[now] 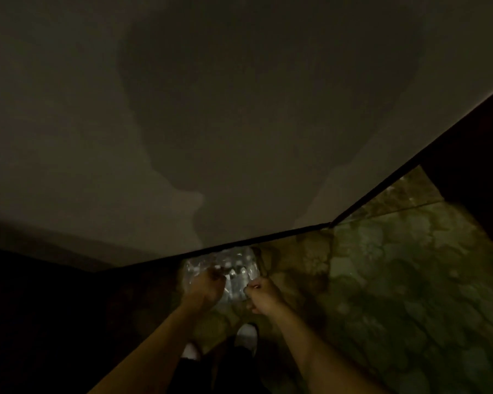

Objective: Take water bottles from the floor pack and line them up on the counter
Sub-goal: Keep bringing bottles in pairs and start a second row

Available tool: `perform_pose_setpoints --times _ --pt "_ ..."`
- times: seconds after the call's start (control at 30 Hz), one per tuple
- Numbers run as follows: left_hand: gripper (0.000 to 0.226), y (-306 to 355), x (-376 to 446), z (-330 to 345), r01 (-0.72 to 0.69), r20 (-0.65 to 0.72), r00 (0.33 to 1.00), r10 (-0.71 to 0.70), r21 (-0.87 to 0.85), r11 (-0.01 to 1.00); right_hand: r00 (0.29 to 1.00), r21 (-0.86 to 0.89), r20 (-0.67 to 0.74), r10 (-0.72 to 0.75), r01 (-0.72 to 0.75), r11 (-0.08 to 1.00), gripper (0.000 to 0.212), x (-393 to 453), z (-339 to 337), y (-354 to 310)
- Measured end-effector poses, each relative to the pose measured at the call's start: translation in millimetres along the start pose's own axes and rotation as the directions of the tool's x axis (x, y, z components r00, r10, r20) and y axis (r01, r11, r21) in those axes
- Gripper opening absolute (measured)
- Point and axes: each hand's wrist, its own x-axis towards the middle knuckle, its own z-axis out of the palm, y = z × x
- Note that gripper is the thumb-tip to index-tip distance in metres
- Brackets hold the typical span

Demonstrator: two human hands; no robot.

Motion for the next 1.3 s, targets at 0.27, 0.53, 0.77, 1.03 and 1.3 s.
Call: perform_pose_setpoints --times 0.27,0.53,0.77,1.03,1.3 --pt "0.03 -32 47 29 0.164 0.116 0.981 -0.154 -0.082 0.983 0.993 0.057 0.032 0.115 -0.117 0.991 0.027 50 13 13" --pt "0.028 -56 131 63 0.196 0.146 0.973 -0.178 -0.122 0.973 0.99 0.119 0.001 0.144 -0.143 0.982 0.021 138 46 36" --pt "0.027 -104 235 103 0.16 0.112 0.984 -0.14 -0.208 0.965 0.998 0.022 -0.048 0.048 -0.047 0.999 0.026 254 81 62" --pt "0.028 -166 355 142 0.068 0.042 0.997 -0.065 -0.095 0.993 0.992 -0.031 0.012 -0.123 0.123 0.992 0.03 389 122 103" --pt "0.029 -205 451 171 0.021 0.099 0.995 -0.022 0.014 1.0 0.977 -0.443 0.166 -0.133 0.194 0.875 0.026 502 155 127"
